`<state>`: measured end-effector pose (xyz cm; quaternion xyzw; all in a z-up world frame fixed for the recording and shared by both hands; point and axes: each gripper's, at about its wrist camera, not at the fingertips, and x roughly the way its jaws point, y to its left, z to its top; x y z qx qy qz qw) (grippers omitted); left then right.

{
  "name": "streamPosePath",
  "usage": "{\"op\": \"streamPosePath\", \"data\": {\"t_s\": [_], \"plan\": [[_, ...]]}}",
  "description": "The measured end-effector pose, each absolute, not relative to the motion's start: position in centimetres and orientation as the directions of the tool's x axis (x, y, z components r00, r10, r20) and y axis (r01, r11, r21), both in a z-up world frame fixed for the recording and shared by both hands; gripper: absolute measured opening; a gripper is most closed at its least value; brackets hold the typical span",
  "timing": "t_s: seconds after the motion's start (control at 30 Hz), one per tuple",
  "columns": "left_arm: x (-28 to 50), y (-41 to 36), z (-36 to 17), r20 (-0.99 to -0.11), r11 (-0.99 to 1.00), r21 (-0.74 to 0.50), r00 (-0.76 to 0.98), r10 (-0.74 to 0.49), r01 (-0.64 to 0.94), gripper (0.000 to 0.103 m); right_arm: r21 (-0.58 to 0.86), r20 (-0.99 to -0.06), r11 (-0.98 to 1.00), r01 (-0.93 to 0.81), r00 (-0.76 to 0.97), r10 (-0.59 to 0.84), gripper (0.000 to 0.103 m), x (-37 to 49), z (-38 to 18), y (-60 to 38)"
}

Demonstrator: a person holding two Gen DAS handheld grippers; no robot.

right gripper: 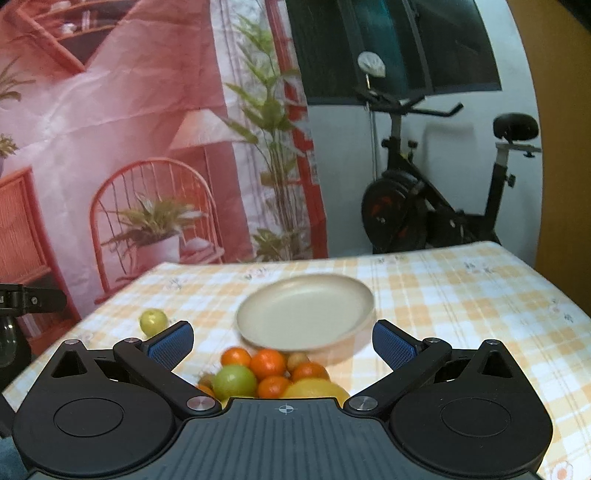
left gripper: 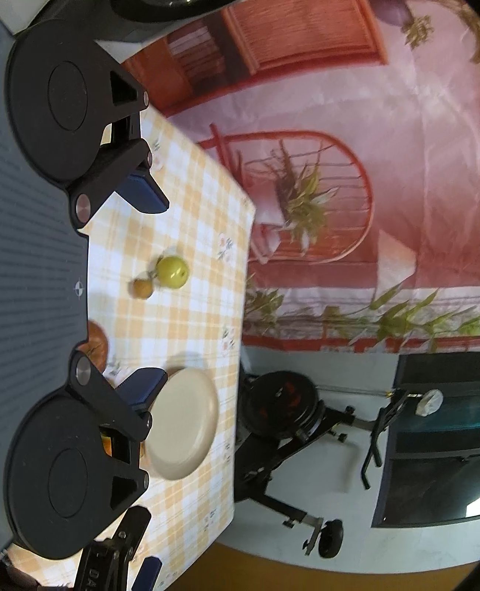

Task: Organize fruits
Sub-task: 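Lift both tools and move them toward the fruit pile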

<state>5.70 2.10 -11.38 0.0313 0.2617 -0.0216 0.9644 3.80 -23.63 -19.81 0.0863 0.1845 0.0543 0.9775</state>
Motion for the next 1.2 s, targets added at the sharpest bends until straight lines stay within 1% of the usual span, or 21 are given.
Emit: {"op": "streamPosePath", "data": {"t_s": [0.1,0.27,0.5,0.63,0.77,0.8,0.87,1.0,1.03,1.07,1.2], "plan": [[6.0,1.8,-12.0,-0.524,0.995,0.029,0.849,-0.063,0.092,0.091,0.152,-0.377,0.987,-0.049,0.92,0.104,0.103,4.0,-20.4,-23.8],[6.5,0.8,-12.8,-0.536,0.987,-0.001,0.833,-0.138,0.163,0.091,0.071,-0.383,0.997,-0.019,0.923,0.045,0.103,4.2,-21.1,-24.6],[7.6,-0.9,-13.7,-0.559,0.987,-0.015,0.817,-0.142,0.161,0.091,0.068,-0.402,0.997,-0.026,0.914,0.051,0.103,4.3,-22.2,-26.3],[8.0,-2.4,-13.8,-0.556,0.98,0.017,0.816,-0.156,0.2,0.091,0.049,-0.425,0.998,-0.045,0.903,0.062,0.101,4.6,-22.8,-26.4],[8.6,-4.0,-14.2,-0.56,0.968,0.05,0.809,-0.178,0.247,0.09,0.038,-0.483,0.999,-0.032,0.875,0.047,0.098,5.2,-23.8,-26.9],[8.7,-4.4,-14.3,-0.56,0.965,0.052,0.808,-0.184,0.256,0.089,0.046,-0.497,0.998,-0.031,0.866,0.049,0.097,5.4,-24.0,-27.1],[9.4,-5.1,-14.6,-0.57,0.959,0.043,0.795,-0.206,0.279,0.083,0.062,-0.52,0.997,-0.036,0.852,0.063,0.093,5.7,-24.5,-27.4],[10.0,-6.4,-15.4,-0.59,0.945,0.035,0.77,-0.244,0.326,0.076,0.078,-0.548,0.995,-0.059,0.831,0.092,0.081,5.9,-25.4,-27.6],[10.2,-6.8,-15.7,-0.596,0.94,0.031,0.761,-0.254,0.339,0.072,0.077,-0.554,0.995,-0.066,0.827,0.098,0.078,5.9,-25.5,-27.6],[10.4,-7.1,-15.9,-0.605,0.935,0.025,0.75,-0.268,0.354,0.068,0.076,-0.558,0.994,-0.075,0.823,0.105,0.076,5.8,-25.6,-27.7],[11.0,-8.2,-17.0,-0.636,0.915,0.003,0.707,-0.31,0.404,0.058,0.085,-0.573,0.989,-0.121,0.806,0.148,0.073,5.9,-26.0,-27.5]]}}
